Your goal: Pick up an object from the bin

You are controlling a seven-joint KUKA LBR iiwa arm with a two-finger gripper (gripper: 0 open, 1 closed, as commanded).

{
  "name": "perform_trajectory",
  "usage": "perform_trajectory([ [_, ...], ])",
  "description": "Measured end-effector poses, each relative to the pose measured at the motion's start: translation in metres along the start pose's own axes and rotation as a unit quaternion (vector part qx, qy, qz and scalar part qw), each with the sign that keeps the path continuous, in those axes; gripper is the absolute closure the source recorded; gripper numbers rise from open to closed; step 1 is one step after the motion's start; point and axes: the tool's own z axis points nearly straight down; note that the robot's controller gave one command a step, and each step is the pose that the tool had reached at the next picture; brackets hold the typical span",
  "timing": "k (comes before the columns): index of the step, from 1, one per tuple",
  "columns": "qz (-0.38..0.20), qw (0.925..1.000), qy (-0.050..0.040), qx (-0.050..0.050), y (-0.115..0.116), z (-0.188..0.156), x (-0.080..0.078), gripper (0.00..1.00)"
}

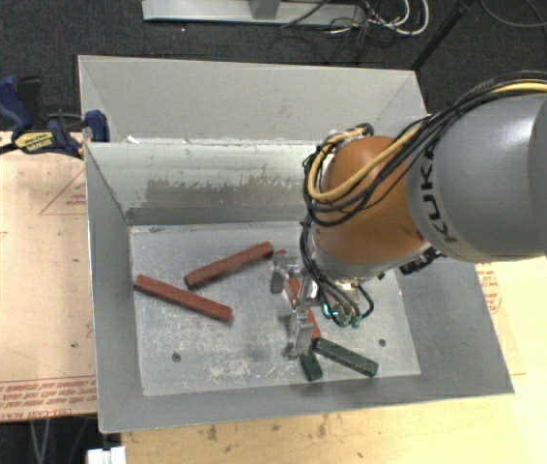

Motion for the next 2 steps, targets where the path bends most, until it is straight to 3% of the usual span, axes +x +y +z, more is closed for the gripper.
perform_trajectory([
  [1, 0.001, 1.0, -0.0037, 0.0, 0.0, -0.004, -0.002, 0.0],
  [2, -0.021, 0.9998, -0.0072, 0.0, -0.036, 0.046, -0.018, 0.0],
])
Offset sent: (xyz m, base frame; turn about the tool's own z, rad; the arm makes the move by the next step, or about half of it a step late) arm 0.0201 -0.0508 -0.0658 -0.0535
